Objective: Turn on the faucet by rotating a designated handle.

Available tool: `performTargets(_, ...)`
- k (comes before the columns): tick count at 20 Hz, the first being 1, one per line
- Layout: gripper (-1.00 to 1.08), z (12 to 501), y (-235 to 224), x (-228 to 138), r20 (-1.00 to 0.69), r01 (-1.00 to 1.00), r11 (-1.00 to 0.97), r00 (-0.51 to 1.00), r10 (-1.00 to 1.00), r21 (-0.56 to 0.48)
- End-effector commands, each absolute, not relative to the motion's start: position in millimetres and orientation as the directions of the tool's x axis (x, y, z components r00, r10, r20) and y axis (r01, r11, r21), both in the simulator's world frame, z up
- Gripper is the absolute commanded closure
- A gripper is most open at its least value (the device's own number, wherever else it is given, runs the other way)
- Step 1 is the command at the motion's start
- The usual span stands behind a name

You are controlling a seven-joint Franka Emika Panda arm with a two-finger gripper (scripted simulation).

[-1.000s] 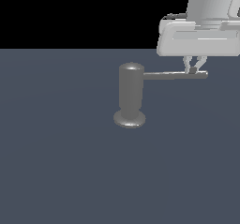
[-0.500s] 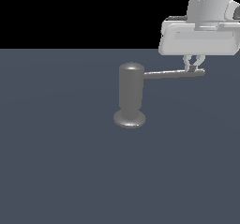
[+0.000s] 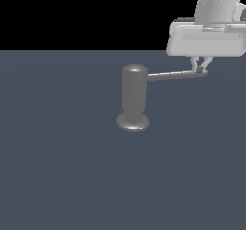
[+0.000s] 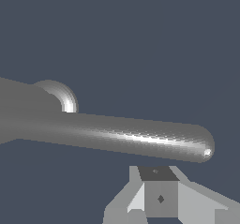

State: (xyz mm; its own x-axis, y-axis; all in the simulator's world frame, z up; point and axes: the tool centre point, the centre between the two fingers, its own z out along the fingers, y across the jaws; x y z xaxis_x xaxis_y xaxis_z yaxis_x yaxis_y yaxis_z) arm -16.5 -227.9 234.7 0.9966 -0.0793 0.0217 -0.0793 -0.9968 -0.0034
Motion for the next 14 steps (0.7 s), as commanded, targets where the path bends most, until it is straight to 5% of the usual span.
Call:
performTargets(1,1.08,233.3,-227.0,-7.5,0.023,-0.077,-0.997,0.997,-0.077,-0.002)
performTargets(14,1.08,230.2,-227.9,31.2,0.017,-0.085,-0.996,0.996,-0.085,-0.002)
